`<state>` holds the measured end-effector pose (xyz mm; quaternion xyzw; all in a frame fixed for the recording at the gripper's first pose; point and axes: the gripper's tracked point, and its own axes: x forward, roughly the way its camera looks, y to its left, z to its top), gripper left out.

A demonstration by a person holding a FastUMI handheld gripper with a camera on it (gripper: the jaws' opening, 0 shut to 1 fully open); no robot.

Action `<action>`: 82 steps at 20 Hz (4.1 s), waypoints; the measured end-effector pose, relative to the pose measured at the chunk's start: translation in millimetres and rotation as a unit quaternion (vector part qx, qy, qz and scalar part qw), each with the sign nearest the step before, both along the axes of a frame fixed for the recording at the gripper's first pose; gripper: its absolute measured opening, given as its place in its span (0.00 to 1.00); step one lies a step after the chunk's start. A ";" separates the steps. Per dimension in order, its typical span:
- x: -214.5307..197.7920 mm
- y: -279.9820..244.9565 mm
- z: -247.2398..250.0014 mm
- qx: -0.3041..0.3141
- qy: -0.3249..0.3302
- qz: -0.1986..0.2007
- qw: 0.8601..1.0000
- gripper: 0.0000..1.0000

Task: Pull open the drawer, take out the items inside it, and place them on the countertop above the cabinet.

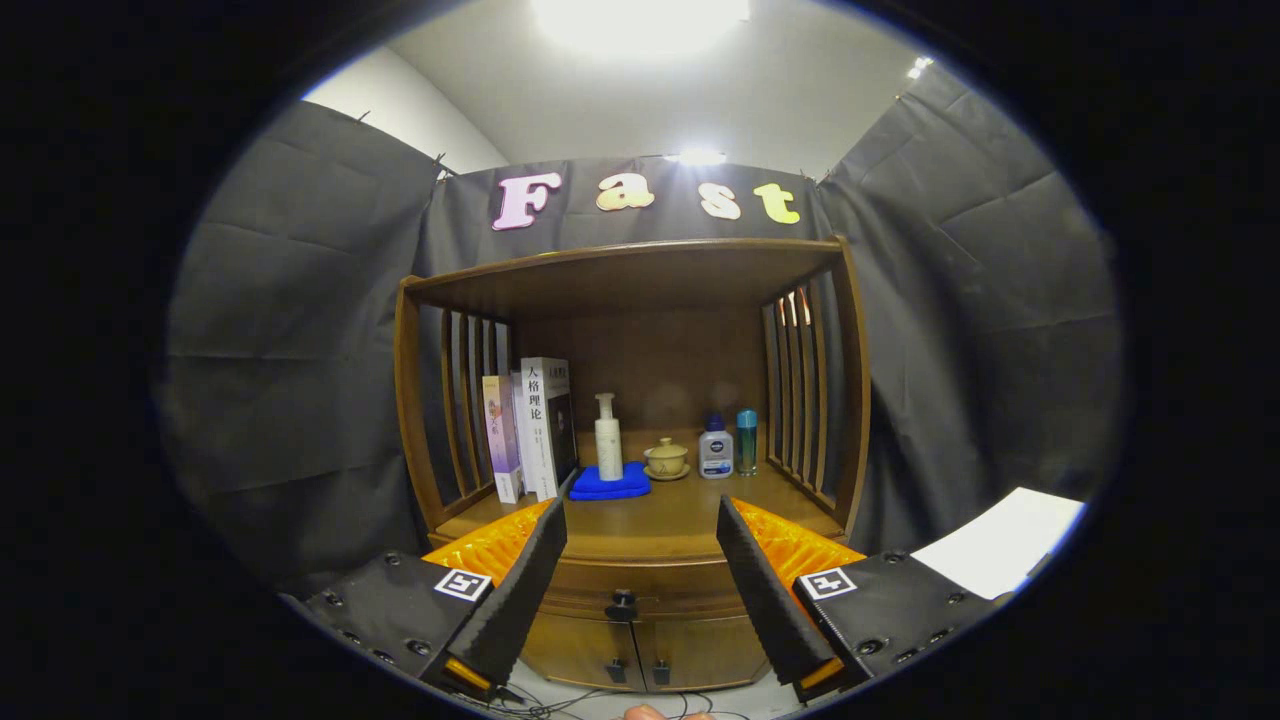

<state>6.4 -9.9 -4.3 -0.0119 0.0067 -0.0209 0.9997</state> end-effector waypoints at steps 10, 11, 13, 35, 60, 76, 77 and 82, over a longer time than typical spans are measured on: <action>9.7 0.7 -10.6 -0.006 0.016 -0.003 1.000 0.96; 12.7 2.2 -14.1 -0.007 0.022 -0.003 1.000 0.96; 18.1 4.8 -19.7 -0.010 0.030 -0.002 0.999 0.96; 111.1 -0.4 -176.7 -0.013 0.132 -0.007 0.991 0.97; 144.7 11.6 -270.7 -0.054 0.202 -0.001 0.978 0.42; 126.2 11.5 -271.9 -0.045 0.220 0.008 0.974 0.26; 122.6 11.3 -272.3 -0.050 0.221 0.008 0.974 0.26; 103.4 12.1 -271.3 -0.072 0.221 0.014 0.972 0.26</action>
